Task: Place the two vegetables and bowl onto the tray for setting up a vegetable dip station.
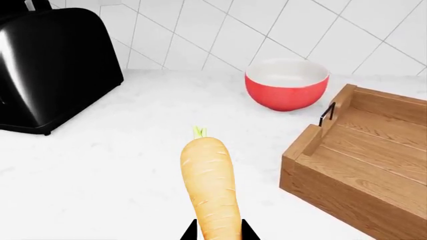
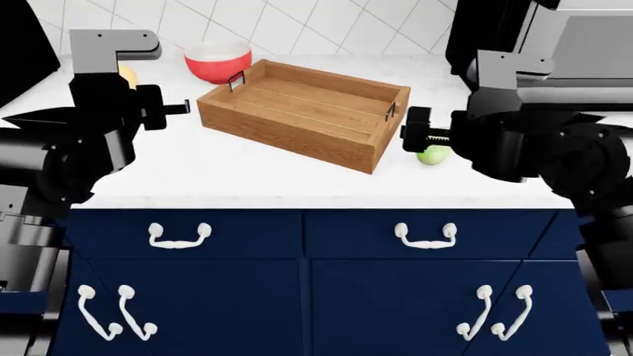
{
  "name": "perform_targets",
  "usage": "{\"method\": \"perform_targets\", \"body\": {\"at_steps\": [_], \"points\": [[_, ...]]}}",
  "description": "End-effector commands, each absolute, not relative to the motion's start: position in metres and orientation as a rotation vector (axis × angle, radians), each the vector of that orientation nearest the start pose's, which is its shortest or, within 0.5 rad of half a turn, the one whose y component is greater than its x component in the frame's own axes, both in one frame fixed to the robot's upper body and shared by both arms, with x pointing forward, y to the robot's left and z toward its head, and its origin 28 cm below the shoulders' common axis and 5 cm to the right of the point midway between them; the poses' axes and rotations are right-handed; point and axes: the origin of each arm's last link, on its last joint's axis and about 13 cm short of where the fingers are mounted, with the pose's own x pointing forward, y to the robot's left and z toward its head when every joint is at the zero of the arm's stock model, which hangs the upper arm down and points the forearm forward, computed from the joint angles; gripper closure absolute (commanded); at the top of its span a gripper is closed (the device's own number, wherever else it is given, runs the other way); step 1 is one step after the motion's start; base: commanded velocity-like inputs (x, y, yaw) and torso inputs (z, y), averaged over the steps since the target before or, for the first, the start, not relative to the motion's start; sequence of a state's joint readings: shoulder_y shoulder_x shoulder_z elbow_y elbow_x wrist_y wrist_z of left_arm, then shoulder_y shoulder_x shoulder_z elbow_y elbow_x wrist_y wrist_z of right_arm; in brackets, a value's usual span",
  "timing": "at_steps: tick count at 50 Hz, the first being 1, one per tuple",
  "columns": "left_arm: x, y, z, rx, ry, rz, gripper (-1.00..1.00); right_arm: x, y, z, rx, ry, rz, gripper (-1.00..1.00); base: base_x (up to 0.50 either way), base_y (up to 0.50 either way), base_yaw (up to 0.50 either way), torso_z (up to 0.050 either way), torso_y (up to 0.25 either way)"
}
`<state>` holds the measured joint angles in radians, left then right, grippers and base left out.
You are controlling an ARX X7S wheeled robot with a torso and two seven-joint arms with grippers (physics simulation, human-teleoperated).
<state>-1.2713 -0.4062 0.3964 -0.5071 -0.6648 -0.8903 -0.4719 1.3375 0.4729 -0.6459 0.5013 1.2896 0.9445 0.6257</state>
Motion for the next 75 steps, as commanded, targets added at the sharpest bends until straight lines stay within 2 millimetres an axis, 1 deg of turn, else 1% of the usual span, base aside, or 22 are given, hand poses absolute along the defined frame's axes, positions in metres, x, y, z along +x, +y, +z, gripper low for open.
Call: {"method": "perform_targets", "body": {"at_steps": [1, 19, 37, 48, 58, 67, 75], "points": [[0.382, 0.277, 0.259, 0.055, 0.233, 0.311, 1.00, 0.371, -0.133, 0.252, 0.049, 0.482, -0.046, -1.00, 0.00, 0.00, 0.00, 0.000, 0.000], [0.384, 0.276, 0.257, 0.050, 0.233, 0.309, 1.00, 0.377, -0.136, 0.243, -0.017, 0.494, -0.074, -1.00, 0.00, 0.00, 0.00, 0.000, 0.000], [0.382, 0.275, 0.257, 0.051, 0.231, 0.307, 1.00, 0.386, -0.131, 0.232, -0.071, 0.509, -0.058, -1.00, 0.00, 0.00, 0.00, 0.000, 0.001], [0.382, 0.275, 0.254, 0.049, 0.233, 0.302, 1.00, 0.394, -0.130, 0.225, -0.080, 0.510, -0.060, -1.00, 0.00, 0.00, 0.00, 0.000, 0.000], [0.381, 0.276, 0.251, 0.047, 0.232, 0.295, 1.00, 0.395, -0.129, 0.218, -0.096, 0.520, -0.063, -1.00, 0.00, 0.00, 0.00, 0.000, 0.001], [0.382, 0.273, 0.256, 0.042, 0.223, 0.285, 1.00, 0.397, -0.129, 0.210, -0.098, 0.537, -0.069, -1.00, 0.00, 0.00, 0.00, 0.000, 0.000], [0.383, 0.273, 0.255, 0.045, 0.223, 0.283, 1.00, 0.400, -0.130, 0.207, -0.101, 0.540, -0.070, -1.00, 0.00, 0.00, 0.00, 0.000, 0.000]]}}
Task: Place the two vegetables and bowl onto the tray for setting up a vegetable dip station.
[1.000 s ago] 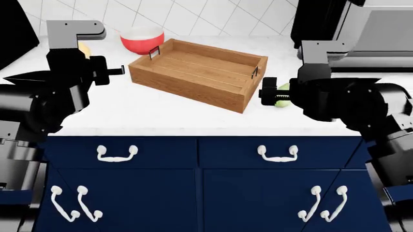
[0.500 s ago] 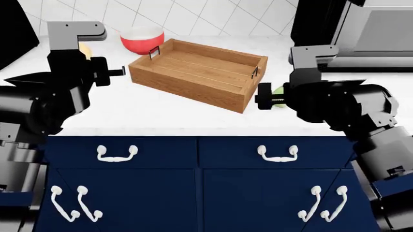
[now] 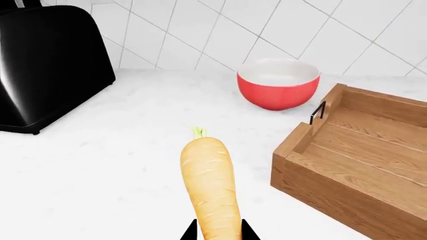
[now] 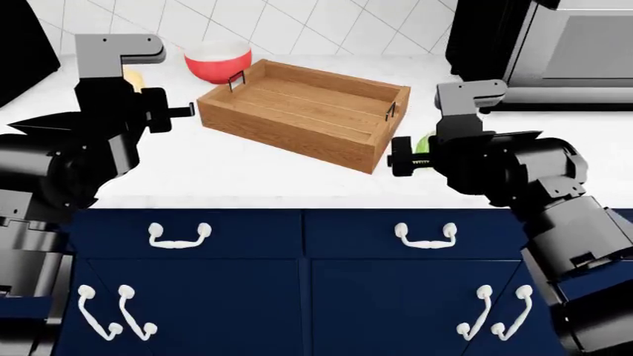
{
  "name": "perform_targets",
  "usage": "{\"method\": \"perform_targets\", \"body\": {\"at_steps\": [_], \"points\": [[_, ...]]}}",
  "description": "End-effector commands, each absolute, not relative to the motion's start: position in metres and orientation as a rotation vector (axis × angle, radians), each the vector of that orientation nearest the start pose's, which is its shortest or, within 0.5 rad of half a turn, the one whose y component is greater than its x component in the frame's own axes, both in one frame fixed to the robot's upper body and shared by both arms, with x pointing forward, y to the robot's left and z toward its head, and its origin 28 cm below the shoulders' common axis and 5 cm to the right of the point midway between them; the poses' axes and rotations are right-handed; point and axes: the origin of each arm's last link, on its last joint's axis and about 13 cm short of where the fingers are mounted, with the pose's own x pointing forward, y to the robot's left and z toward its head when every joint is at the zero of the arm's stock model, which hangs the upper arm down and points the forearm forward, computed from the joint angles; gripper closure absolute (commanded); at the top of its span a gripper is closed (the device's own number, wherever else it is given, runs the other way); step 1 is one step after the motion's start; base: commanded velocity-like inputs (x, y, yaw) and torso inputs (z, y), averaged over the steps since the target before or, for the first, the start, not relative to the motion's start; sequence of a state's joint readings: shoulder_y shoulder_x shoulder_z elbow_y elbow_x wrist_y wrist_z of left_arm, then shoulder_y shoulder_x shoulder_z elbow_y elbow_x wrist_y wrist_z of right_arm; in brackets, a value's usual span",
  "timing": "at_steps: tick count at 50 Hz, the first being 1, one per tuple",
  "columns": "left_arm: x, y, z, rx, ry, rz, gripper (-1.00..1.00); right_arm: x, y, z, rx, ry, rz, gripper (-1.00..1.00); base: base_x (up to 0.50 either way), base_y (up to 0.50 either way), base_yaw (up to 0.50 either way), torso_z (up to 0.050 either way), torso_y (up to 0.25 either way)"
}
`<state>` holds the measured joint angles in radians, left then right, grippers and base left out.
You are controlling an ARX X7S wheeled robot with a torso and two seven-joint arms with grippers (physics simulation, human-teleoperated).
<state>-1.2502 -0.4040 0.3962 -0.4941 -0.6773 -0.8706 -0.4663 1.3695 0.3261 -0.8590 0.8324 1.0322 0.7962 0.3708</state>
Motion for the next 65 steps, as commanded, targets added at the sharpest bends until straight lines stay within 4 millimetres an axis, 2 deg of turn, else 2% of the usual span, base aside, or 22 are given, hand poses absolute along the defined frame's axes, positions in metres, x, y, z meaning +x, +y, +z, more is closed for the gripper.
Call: {"method": "perform_targets", "body": {"at_steps": [1, 20, 38, 56, 57, 65], "points": [[0.383, 0.273, 0.255, 0.045, 0.222, 0.283, 1.00, 0.401, -0.130, 0.207, -0.102, 0.540, -0.069, -1.00, 0.00, 0.00, 0.00, 0.000, 0.000], [0.383, 0.274, 0.251, 0.044, 0.228, 0.284, 1.00, 0.407, -0.130, 0.195, -0.092, 0.557, -0.087, -1.00, 0.00, 0.00, 0.00, 0.001, 0.001], [0.385, 0.270, 0.252, 0.041, 0.227, 0.273, 1.00, 0.411, -0.136, 0.193, -0.084, 0.552, -0.120, -1.00, 0.00, 0.00, 0.00, 0.000, 0.001], [0.386, 0.271, 0.249, 0.039, 0.233, 0.273, 1.00, 0.415, -0.133, 0.186, -0.095, 0.553, -0.103, -1.00, 0.00, 0.00, 0.00, 0.000, 0.000], [0.386, 0.270, 0.248, 0.041, 0.234, 0.271, 1.00, 0.414, -0.133, 0.185, -0.088, 0.556, -0.109, 1.00, 0.00, 0.00, 0.00, 0.000, 0.000], [0.385, 0.271, 0.249, 0.040, 0.230, 0.270, 1.00, 0.414, -0.137, 0.183, -0.040, 0.554, -0.165, 1.00, 0.00, 0.00, 0.00, 0.000, 0.000]]}}
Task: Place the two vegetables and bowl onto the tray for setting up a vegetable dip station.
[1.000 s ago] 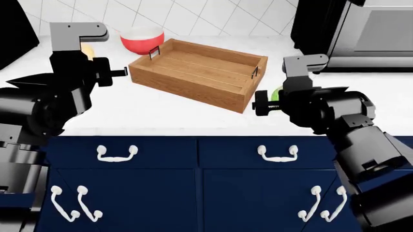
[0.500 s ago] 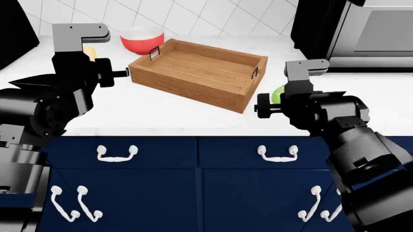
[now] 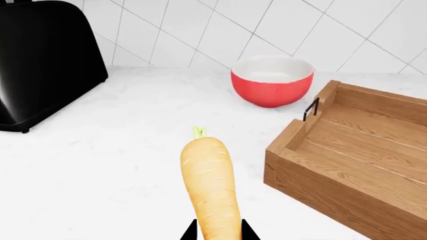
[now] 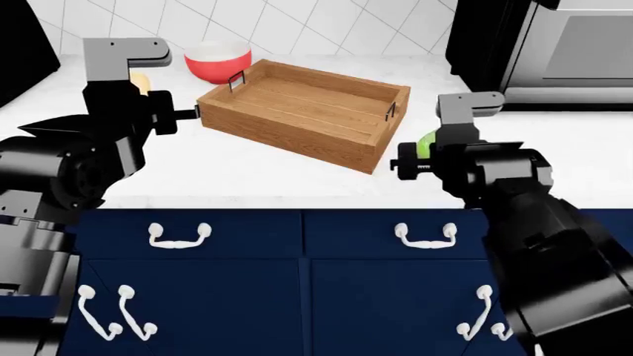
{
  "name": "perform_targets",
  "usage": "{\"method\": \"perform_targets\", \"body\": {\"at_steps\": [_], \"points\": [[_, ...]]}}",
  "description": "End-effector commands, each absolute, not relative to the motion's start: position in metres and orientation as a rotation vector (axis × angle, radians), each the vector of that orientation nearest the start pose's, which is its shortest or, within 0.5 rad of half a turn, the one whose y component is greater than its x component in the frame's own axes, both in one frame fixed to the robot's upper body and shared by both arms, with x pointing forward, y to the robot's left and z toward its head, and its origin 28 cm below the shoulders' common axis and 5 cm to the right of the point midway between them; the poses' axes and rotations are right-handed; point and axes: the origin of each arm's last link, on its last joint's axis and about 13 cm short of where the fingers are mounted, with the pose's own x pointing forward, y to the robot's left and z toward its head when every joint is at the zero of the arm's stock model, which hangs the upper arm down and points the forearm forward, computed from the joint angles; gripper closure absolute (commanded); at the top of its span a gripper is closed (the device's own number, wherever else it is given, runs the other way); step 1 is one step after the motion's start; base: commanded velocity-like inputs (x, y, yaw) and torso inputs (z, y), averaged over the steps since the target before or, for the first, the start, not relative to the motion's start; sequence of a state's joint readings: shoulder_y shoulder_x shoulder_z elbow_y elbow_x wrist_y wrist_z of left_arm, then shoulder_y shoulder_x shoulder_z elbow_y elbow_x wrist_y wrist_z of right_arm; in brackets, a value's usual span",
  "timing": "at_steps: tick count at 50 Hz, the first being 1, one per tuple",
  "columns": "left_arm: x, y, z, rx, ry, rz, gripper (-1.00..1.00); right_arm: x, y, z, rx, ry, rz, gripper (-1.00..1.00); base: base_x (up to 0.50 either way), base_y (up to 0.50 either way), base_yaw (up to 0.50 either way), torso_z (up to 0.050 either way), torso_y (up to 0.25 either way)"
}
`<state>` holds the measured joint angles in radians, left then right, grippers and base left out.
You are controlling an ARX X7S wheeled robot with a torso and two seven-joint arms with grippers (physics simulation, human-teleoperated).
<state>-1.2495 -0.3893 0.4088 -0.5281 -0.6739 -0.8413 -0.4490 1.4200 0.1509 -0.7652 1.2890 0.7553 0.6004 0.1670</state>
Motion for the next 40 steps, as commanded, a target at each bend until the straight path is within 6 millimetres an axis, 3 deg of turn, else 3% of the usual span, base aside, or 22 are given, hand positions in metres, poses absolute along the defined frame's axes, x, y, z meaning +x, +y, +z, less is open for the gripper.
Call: {"method": "perform_targets", "body": {"at_steps": [1, 12, 25, 26, 40], "points": [[0.385, 0.271, 0.250, 0.040, 0.230, 0.268, 1.00, 0.414, -0.136, 0.183, -0.051, 0.547, -0.176, 1.00, 0.00, 0.00, 0.00, 0.000, 0.000], [0.386, 0.271, 0.252, 0.039, 0.223, 0.265, 1.00, 0.412, -0.137, 0.185, -0.069, 0.557, -0.222, 1.00, 0.00, 0.00, 0.00, 0.000, 0.000], [0.387, 0.272, 0.256, 0.041, 0.211, 0.261, 1.00, 0.391, -0.140, 0.225, -0.138, 0.472, -0.166, 1.00, 0.00, 0.00, 0.00, 0.000, 0.000], [0.386, 0.272, 0.257, 0.041, 0.210, 0.259, 1.00, 0.388, -0.142, 0.235, -0.146, 0.442, -0.155, 1.00, 0.00, 0.00, 0.00, 0.000, 0.010], [0.387, 0.275, 0.271, 0.048, 0.175, 0.257, 1.00, 0.373, -0.147, 0.272, -0.180, 0.333, -0.052, 1.00, 0.00, 0.00, 0.00, 0.000, 0.000]]}}
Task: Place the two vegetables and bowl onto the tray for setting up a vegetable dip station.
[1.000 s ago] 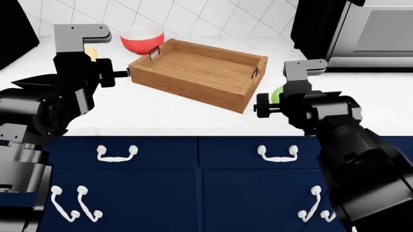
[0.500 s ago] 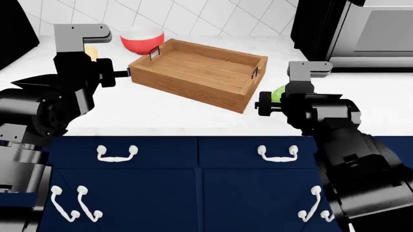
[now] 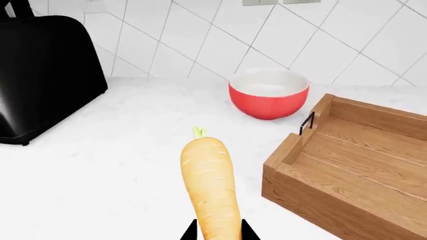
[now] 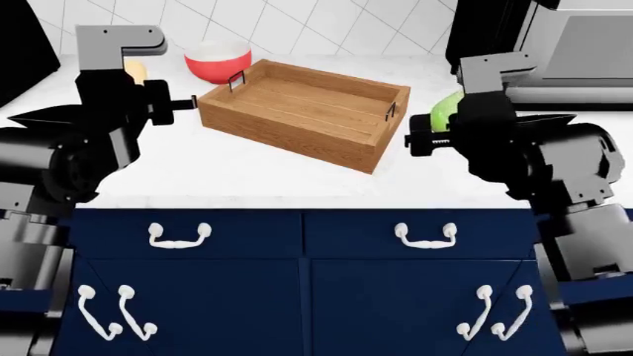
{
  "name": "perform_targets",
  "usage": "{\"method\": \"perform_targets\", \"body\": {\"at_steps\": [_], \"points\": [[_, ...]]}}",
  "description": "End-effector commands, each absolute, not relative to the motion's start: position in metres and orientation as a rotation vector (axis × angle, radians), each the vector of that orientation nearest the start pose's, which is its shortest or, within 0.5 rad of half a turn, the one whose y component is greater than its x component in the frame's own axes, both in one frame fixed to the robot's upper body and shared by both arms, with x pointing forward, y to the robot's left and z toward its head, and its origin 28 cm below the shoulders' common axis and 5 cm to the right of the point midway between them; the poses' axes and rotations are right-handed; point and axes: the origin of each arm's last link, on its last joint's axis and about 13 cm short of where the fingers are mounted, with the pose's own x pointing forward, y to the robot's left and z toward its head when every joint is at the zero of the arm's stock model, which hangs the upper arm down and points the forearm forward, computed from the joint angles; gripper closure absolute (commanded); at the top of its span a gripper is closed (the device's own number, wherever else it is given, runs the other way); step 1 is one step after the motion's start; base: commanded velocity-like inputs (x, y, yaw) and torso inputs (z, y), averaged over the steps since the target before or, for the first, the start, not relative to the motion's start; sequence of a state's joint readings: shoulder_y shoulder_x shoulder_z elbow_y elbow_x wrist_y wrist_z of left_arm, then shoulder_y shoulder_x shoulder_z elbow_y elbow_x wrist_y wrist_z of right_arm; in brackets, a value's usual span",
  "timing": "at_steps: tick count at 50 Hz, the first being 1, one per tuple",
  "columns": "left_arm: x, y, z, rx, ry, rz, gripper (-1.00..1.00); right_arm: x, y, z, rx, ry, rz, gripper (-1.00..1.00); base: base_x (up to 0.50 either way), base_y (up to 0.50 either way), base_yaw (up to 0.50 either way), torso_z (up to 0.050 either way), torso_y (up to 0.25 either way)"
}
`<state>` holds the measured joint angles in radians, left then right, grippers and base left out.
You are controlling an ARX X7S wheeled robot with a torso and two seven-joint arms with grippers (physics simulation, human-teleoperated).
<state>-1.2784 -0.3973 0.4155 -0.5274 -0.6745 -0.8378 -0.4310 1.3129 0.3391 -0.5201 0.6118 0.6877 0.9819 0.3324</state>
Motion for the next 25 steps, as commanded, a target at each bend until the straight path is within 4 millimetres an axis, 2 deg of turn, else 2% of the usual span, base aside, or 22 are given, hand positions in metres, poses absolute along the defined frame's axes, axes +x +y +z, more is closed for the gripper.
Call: {"method": "perform_targets", "body": {"at_steps": [1, 13, 25], "points": [[0.387, 0.274, 0.276, 0.052, 0.162, 0.250, 1.00, 0.372, -0.148, 0.278, -0.183, 0.313, -0.054, 1.00, 0.00, 0.00, 0.00, 0.000, 0.000], [0.391, 0.278, 0.305, 0.061, 0.104, 0.255, 1.00, 0.366, -0.147, 0.309, -0.191, 0.243, -0.015, 1.00, 0.00, 0.00, 0.00, 0.000, 0.001], [0.395, 0.282, 0.352, 0.066, 0.031, 0.241, 1.00, 0.363, -0.149, 0.364, -0.214, 0.136, -0.030, 1.00, 0.00, 0.00, 0.00, 0.001, 0.001]]}}
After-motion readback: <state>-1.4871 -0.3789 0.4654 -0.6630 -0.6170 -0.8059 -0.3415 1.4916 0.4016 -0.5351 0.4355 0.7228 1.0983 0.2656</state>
